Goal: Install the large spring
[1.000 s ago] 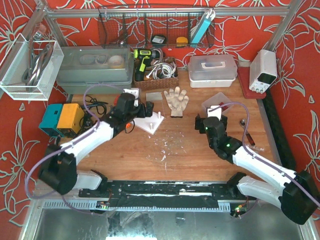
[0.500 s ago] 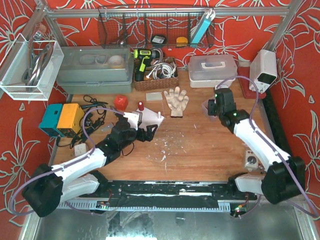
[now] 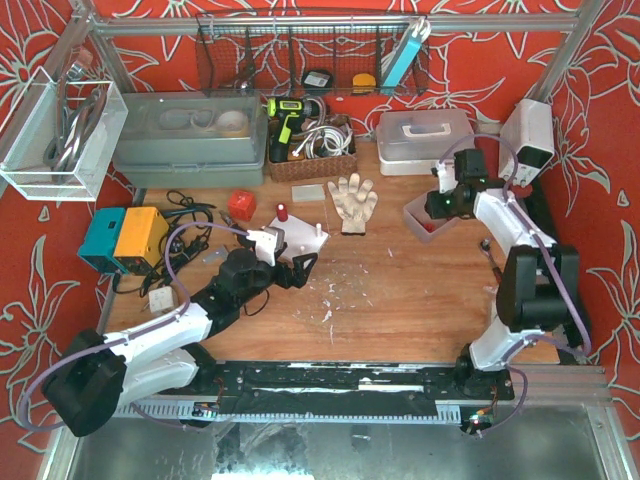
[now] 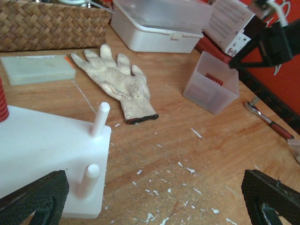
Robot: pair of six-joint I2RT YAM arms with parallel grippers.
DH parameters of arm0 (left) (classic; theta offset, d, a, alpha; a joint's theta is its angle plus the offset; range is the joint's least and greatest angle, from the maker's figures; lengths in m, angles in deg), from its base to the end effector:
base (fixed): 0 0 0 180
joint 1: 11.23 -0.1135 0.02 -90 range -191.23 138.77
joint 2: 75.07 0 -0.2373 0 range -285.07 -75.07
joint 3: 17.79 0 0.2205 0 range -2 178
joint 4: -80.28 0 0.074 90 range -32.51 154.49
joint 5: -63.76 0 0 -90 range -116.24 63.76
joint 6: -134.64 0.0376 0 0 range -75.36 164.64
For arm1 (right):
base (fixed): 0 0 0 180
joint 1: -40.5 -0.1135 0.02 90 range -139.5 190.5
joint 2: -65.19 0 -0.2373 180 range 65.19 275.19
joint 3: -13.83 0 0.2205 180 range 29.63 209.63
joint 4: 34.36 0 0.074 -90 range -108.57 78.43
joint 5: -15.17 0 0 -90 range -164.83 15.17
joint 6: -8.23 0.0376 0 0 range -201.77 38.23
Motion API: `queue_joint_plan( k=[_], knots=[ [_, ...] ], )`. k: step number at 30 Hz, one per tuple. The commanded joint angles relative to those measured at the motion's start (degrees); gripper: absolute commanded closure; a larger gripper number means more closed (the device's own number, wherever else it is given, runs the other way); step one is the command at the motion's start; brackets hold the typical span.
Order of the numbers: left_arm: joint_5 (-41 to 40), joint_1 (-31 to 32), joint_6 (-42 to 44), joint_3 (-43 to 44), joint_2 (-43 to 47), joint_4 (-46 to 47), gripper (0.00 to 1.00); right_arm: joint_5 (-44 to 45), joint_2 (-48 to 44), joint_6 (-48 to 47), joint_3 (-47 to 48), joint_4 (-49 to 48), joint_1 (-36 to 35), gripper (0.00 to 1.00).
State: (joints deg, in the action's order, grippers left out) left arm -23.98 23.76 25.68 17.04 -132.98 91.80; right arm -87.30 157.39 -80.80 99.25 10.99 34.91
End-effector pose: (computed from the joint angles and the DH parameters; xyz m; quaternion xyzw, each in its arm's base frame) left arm 0.1680 -0.1194 0.2057 0.1203 0.7653 -0.3004 0.5565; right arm 0.3137 0.0389 0.2372 -0.0731 0.9381 0.1210 0.3162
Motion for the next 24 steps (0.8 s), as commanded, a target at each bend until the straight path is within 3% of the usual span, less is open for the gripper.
queue_joint_plan(
  k=[1, 24],
  knots=[
    [0.99, 0.53, -1.05, -0.04, 0.75, 3.14, 0.0, -2.91, 5.89, -7.77, 6.73, 9.16, -0.05, 0.58],
    [0.75, 0.61, -0.92, 0.18, 3.22, 2.55, 0.0, -6.47, 25.28, -22.0, 26.68, 26.11, 1.02, 0.49]
  ],
)
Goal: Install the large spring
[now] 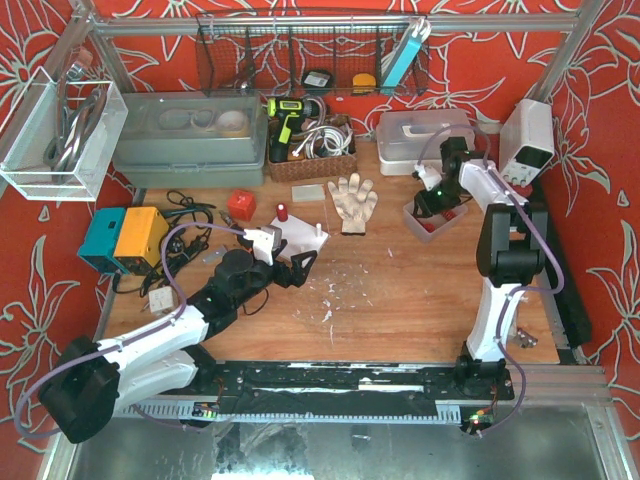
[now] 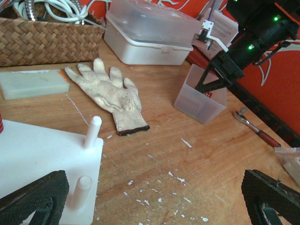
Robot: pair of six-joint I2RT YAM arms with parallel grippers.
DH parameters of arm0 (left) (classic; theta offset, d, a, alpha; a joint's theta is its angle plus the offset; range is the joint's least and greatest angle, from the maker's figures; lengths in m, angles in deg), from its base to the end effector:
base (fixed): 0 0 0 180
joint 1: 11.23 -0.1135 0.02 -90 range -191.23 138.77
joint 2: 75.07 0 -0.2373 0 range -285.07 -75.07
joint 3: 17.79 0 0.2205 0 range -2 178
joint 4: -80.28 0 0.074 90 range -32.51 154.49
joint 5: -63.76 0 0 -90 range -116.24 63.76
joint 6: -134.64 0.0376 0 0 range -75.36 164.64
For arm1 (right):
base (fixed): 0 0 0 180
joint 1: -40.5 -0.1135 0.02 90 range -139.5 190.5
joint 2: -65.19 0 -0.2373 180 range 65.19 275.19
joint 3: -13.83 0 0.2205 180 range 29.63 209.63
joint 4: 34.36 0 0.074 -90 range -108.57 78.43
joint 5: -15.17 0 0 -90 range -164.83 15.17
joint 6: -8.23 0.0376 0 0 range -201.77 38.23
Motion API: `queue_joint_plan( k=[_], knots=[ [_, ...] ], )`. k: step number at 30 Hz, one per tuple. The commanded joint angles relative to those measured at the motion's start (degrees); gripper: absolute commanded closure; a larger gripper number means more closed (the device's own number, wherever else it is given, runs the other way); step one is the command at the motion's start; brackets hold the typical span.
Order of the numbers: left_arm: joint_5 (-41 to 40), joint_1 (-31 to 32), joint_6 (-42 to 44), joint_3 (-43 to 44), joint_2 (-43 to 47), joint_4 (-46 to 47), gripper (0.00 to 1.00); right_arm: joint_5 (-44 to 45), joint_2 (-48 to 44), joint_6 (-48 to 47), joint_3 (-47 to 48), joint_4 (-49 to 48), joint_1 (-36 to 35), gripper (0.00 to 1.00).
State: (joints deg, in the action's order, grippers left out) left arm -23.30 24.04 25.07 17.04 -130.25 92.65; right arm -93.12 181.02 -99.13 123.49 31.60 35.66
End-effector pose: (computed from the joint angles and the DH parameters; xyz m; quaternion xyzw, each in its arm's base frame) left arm 0.1636 -0.1180 0.2161 0.1197 0.7450 -0.3193 0.5734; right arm 0.3739 0.0435 0.1990 -0.2120 0.9523 0.1393 0.1695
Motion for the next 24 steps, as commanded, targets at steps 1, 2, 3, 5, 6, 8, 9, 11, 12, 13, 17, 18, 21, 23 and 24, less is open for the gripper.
queue_joint_plan(
  k=[1, 2, 3, 5, 6, 8, 9, 11, 12, 13, 17, 18, 21, 23, 24],
  knots=[
    [-0.01, 0.33, -0.29, 0.2, 0.51, 1.71, 0.0, 0.04, 2.06, -4.09, 2.9, 6.11, 0.27, 0.49],
    [-0.1, 0.33, -0.2, 0.2, 0.45, 1.7, 0.0, 0.93, 2.43, -4.21, 2.98, 6.51, 0.27, 0.49],
    [-0.23, 0.33, -0.17, 0.1, 0.49, 1.72, 0.0, 1.59, 2.64, -4.36, 2.95, 6.76, 0.31, 0.49],
    [-0.46, 0.33, -0.16, 0.1, 0.46, 1.68, 0.0, 1.43, 3.21, -4.85, 3.11, 7.13, 0.4, 0.49],
    [-0.43, 0.33, -0.2, 0.17, 0.43, 1.64, 0.0, 0.76, 3.57, -5.08, 3.28, 7.21, 0.35, 0.48],
    [-0.31, 0.37, -0.2, 0.23, 0.54, 1.58, 0.0, 0.04, 4.73, -5.55, 3.96, 7.18, 0.27, 0.48],
    [-0.3, 0.34, -0.19, 0.18, 0.58, 1.63, 0.0, 0.65, 5.37, -5.64, 4.3, 7.17, 0.27, 0.48],
    [-0.45, 0.33, -0.2, 0.12, 0.73, 1.63, 0.0, 1.64, 6.71, -6.13, 4.71, 8.91, 0.27, 0.48],
    [-0.55, 0.33, -0.19, 0.11, 0.7, 1.63, 0.0, 2.05, 7.41, -5.99, 4.9, 8.82, 0.27, 0.48],
    [-0.56, 0.33, -0.19, 0.11, 0.75, 1.68, 0.0, 2.18, 8.3, -5.79, 5.4, 8.81, 0.27, 0.47],
    [-0.74, 0.33, -0.09, 0.19, 0.35, 1.64, 0.0, 4.56, 10.97, -5.73, 7.34, 9.99, 0.18, 0.46],
    [-0.74, 0.33, -0.03, 0.25, 0.34, 1.56, 0.0, 5.55, 11.23, -5.5, 7.51, 9.93, 0.19, 0.46],
    [-0.74, 0.33, -0.02, 0.22, 0.5, 1.59, 0.0, 6.3, 10.77, -4.76, 6.97, 8.57, 0.24, 0.49],
    [-0.82, 0.33, 0.01, 0.2, 0.59, 1.56, 0.0, 5.26, 9.85, -4.81, 6.32, 7.95, 0.23, 0.53],
    [-0.83, 0.33, 0.02, 0.2, 0.6, 1.55, 0.0, 5.23, 9.37, -4.86, 5.87, 7.9, 0.19, 0.56]
  ],
)
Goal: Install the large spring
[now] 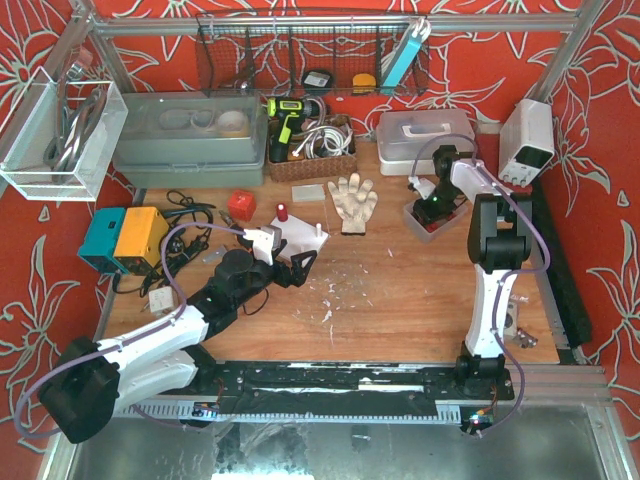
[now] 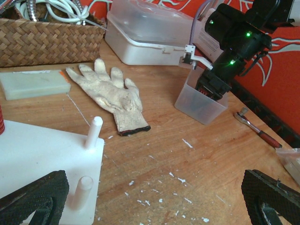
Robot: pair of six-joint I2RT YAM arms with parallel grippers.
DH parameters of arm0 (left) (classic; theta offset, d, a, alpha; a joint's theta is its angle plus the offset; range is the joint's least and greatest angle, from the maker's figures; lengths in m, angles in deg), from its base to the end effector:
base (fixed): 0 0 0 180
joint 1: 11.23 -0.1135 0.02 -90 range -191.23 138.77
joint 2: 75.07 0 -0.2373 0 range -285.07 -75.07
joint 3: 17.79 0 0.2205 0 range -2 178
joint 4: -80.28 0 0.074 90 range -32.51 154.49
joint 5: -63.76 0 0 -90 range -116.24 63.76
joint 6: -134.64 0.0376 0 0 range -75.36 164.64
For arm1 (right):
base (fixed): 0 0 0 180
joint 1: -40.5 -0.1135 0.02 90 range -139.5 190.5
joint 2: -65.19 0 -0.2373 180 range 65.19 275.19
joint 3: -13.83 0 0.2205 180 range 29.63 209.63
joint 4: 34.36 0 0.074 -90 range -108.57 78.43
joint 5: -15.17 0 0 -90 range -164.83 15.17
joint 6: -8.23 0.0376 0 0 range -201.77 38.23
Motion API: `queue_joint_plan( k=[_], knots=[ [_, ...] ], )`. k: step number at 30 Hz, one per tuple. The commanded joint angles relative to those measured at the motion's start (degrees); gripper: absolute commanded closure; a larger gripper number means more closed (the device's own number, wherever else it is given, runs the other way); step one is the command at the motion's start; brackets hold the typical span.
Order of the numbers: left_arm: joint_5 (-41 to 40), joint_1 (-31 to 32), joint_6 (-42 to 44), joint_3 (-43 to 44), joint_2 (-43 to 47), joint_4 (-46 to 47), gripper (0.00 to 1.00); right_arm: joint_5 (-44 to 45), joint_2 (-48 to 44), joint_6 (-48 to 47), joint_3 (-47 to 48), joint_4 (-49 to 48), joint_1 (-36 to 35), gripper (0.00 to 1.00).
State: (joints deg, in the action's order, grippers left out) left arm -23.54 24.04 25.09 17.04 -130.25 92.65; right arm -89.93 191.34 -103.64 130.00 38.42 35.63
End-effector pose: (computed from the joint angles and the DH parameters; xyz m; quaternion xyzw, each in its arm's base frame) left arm 0.1637 -0.1179 0.2161 0.1185 0.7452 -0.3178 0.5742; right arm 0.3888 0.0430 0.1575 -0.2368 0.9606 0.1204 0.0813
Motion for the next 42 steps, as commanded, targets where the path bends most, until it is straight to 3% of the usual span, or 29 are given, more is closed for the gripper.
queue_joint_plan(
  k=[1, 8, 13, 31, 42],
  knots=[
    [-0.59, 0.33, -0.02, 0.2, 0.55, 1.54, 0.0, 2.28, -1.24, -0.48, -0.98, -0.16, 0.23, 0.58],
    [-0.16, 0.34, -0.3, 0.27, 0.4, 1.63, 0.0, 5.35, 0.09, 0.04, -0.63, -0.36, 0.18, 0.68],
    [-0.32, 0.37, -0.23, 0.18, 0.92, 1.46, 0.0, 5.2, 0.14, -0.43, -1.31, -1.78, -0.5, 0.65],
    [-0.77, 0.37, -0.47, 0.24, 1.71, 0.76, 0.0, 3.35, -10.55, 0.83, -1.41, -3.51, -2.35, 1.0],
    [-2.36, 0.33, -0.79, 0.98, 0.59, -0.83, 0.0, 8.75, -19.23, 6.54, -4.3, -2.93, -7.0, 1.0]
  ],
)
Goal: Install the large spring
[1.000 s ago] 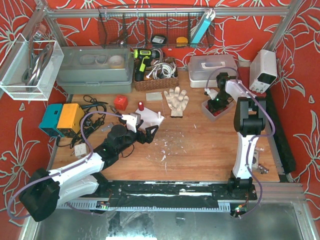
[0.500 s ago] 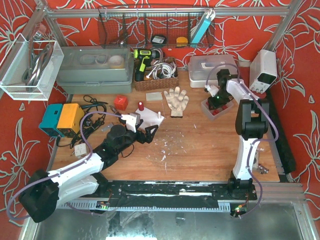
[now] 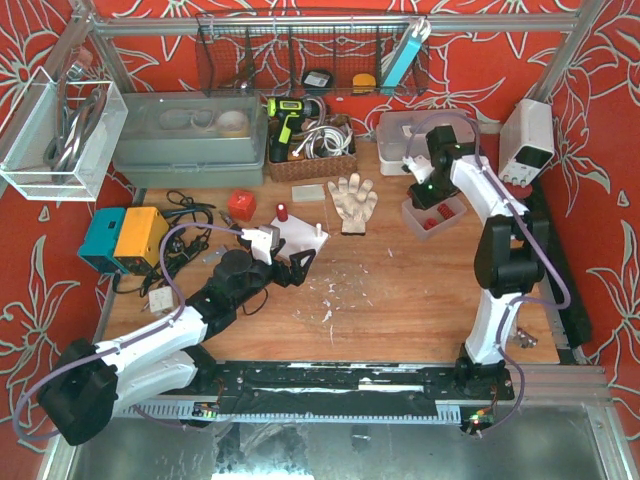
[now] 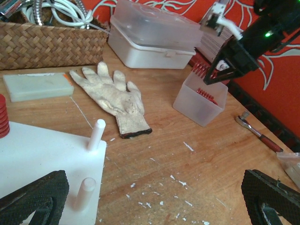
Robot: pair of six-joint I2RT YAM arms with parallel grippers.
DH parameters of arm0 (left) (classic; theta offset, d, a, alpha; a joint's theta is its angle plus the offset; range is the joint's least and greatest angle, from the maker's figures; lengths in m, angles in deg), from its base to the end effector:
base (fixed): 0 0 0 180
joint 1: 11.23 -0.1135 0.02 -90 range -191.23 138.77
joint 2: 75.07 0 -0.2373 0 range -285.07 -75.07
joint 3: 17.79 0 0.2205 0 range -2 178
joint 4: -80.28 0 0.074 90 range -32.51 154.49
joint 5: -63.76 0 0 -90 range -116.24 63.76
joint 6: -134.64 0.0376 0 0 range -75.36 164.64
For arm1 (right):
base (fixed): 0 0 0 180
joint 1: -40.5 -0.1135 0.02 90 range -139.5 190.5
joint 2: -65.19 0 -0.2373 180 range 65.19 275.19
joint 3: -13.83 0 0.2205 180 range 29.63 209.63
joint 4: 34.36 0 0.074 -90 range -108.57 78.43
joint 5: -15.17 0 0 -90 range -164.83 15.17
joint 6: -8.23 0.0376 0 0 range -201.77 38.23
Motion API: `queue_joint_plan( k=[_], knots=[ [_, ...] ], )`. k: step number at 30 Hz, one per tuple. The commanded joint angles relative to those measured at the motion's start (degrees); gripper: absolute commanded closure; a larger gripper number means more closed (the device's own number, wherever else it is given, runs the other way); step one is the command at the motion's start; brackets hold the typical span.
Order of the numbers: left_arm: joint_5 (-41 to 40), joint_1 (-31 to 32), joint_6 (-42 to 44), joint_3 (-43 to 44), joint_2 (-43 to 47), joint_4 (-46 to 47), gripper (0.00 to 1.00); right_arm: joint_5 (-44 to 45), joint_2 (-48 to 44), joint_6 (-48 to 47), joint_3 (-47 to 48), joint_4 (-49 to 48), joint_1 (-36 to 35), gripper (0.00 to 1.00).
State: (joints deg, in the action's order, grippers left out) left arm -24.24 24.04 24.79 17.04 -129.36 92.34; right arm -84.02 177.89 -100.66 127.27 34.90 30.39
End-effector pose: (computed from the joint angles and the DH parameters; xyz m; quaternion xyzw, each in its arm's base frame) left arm 0.1626 -0.1166 0.2184 0.1122 0.7428 -0.3169 0.5790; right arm 0.3659 0.0713 0.2319 -0.2597 0.9444 0.0643 0.1912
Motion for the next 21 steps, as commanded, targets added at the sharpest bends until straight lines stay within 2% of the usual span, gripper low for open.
queue_joint_plan(
  k=[1, 6, 10, 15, 21],
  knots=[
    [-1.84, 0.34, -0.52, 1.07, -0.52, -0.71, 0.0, 3.69, -6.89, 4.19, -2.26, 0.38, -2.22, 1.0],
    [-3.03, 0.33, -1.03, 1.52, -0.84, -1.48, 0.0, 6.69, -13.63, 8.8, -6.25, -2.54, -5.42, 1.0],
    [-2.95, 0.37, -1.21, 1.38, 0.05, -1.24, 0.0, 5.0, -20.84, 12.46, -12.63, -9.92, -9.27, 1.0],
    [-3.92, 0.33, -1.62, -0.25, 1.18, 0.38, 0.01, 1.73, -31.12, 19.06, -26.31, -25.11, -16.05, 1.0],
    [-0.86, 0.33, -5.51, 2.42, -0.59, -1.65, 0.12, 4.16, -39.96, 21.11, -41.48, -42.16, -25.15, 1.0]
  ],
)
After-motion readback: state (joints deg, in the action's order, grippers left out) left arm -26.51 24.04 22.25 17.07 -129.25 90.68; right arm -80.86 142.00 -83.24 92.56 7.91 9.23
